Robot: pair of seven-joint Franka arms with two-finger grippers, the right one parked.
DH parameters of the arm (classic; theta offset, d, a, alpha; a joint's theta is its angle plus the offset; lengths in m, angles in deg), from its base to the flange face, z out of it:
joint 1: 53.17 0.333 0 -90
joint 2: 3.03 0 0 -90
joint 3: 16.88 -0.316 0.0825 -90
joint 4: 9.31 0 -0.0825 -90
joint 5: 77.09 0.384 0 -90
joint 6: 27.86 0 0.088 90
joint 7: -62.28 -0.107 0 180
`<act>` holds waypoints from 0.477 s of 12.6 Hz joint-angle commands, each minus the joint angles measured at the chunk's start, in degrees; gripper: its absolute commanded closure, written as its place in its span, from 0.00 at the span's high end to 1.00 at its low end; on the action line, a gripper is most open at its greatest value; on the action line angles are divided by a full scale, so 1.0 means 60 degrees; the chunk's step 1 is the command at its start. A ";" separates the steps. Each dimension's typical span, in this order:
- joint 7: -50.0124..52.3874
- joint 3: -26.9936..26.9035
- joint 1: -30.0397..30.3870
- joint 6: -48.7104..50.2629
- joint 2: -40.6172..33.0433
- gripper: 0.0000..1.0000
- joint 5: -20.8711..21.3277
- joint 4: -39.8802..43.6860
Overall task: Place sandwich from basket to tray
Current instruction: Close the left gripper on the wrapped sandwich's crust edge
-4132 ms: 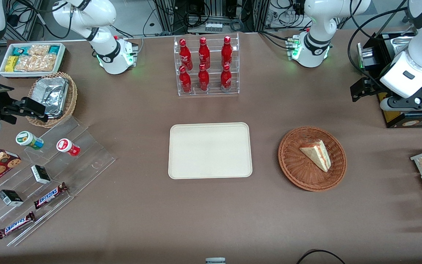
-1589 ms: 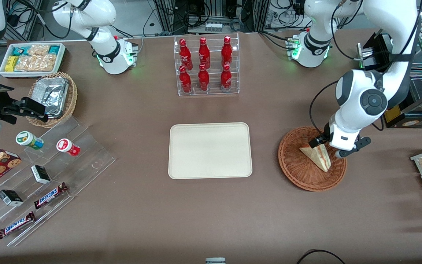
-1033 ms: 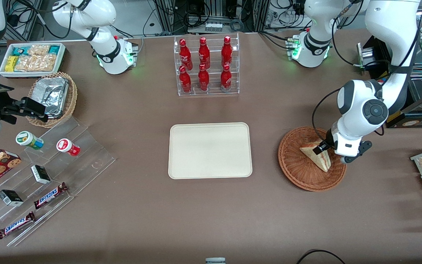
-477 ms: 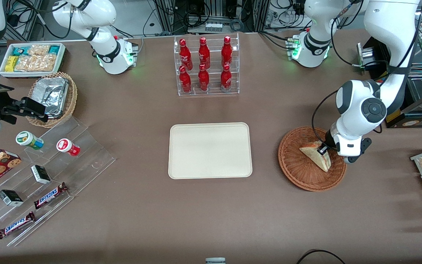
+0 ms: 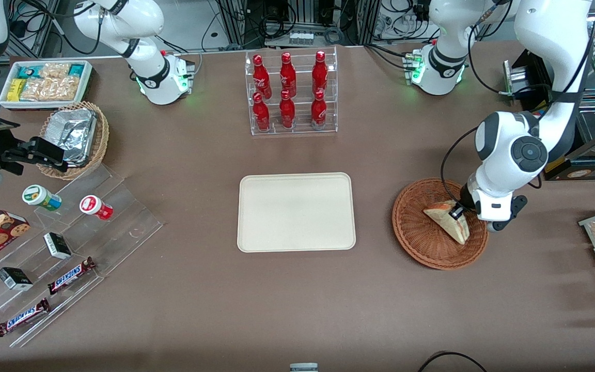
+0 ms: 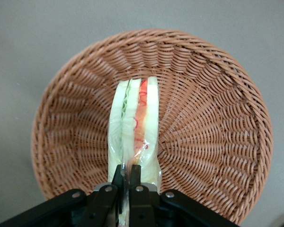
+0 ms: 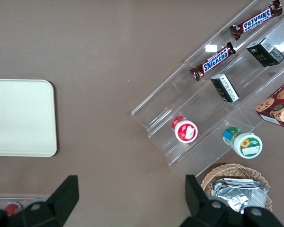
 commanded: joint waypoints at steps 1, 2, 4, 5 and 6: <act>-0.0011 0.0054 -0.0141 0.1107 -0.0128 0.00 0.0309 0.0702; -0.0200 0.0054 -0.0258 0.1356 -0.0157 0.00 0.0309 0.0893; -0.0260 0.0068 -0.0462 0.2116 -0.0143 0.00 0.0309 0.1434; -0.0275 0.0068 -0.0595 0.2395 -0.0128 0.00 0.0309 0.1698; -0.0290 0.0068 -0.0828 0.2587 -0.0143 0.00 0.0295 0.1904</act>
